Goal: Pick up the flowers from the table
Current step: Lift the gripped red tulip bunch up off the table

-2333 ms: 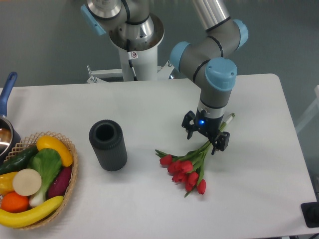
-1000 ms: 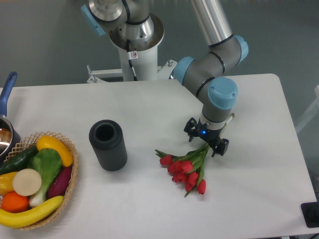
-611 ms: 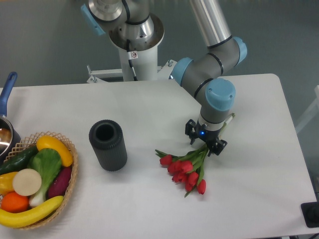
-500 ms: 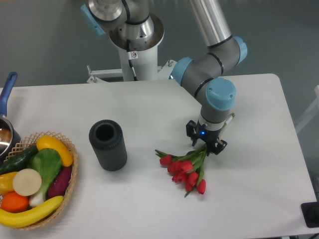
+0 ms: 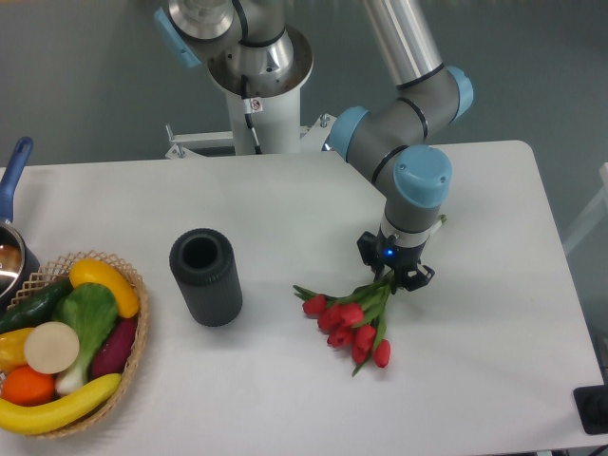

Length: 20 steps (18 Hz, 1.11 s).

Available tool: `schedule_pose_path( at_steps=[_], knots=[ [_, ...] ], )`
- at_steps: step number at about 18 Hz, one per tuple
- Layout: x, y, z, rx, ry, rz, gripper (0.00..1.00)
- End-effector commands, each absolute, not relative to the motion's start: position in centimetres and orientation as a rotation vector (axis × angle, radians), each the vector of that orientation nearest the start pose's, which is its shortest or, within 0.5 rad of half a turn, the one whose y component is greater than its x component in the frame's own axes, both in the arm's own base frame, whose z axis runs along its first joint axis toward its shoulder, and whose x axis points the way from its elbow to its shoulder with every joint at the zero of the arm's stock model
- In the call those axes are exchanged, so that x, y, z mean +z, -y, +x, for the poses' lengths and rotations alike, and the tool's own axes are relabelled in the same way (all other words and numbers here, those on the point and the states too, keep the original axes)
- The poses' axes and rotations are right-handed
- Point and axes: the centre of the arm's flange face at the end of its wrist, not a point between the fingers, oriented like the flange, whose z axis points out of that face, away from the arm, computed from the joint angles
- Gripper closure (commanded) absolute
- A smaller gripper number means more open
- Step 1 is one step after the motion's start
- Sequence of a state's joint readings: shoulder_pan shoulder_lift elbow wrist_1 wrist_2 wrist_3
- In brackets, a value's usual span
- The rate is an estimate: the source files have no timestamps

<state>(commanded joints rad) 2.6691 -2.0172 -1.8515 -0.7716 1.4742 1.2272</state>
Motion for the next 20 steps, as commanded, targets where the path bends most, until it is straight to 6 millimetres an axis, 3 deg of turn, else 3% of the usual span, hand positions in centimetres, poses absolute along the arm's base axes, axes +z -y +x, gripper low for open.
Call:
schedule_pose_path(
  at_steps=[9, 14, 20],
  knots=[
    [20.3, -39.3, -45.5, 0.063, -0.201, -3.006, 0.77],
    [26.2, -39.8, -44.9, 0.193, -0.218, -2.940, 0.77],
    [34.2, -39.9, -43.3, 0.196, -0.123, -2.675, 0.77]
  ],
)
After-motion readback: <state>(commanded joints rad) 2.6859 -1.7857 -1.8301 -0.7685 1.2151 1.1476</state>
